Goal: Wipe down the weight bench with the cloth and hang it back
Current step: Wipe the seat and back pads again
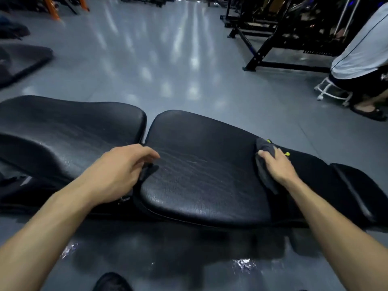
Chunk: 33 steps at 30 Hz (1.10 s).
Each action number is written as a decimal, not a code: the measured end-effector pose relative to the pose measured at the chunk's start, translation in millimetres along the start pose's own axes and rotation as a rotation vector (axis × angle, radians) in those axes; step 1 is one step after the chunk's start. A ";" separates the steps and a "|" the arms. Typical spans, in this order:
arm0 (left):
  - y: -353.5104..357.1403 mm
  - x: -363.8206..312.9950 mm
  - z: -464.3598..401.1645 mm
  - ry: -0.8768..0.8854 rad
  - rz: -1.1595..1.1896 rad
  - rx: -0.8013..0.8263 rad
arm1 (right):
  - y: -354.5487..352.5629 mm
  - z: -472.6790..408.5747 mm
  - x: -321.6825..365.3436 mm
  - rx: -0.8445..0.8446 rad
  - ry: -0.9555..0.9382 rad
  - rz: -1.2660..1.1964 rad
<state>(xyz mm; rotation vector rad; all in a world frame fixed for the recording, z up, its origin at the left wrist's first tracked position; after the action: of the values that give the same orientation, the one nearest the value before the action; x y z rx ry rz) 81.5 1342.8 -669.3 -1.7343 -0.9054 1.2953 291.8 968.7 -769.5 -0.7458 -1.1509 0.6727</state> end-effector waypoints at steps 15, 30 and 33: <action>-30.7 44.6 -6.4 -0.071 -0.065 -0.250 | 105.4 135.5 178.1 0.431 -1.094 -0.027; -41.1 45.8 37.9 -0.162 0.000 -0.337 | 104.3 222.4 150.2 0.469 -1.134 0.040; -39.5 44.1 52.6 -0.197 0.021 -0.347 | 83.0 216.5 141.3 0.499 -1.073 -0.044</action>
<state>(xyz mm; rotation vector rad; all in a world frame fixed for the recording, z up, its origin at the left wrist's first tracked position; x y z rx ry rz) 37.1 1407.9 -662.2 -1.9019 -1.2905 1.4044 115.3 1166.2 -709.5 0.1365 -1.8360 1.3309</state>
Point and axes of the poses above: each hand's wrist, its own z-axis away from the middle knuckle, its own y-axis out of the palm, x = y × z, the point moved 3 cm from there along -z, towards the middle knuckle, and after that the axes turned 12 degrees about y, right-handed, at the moved point
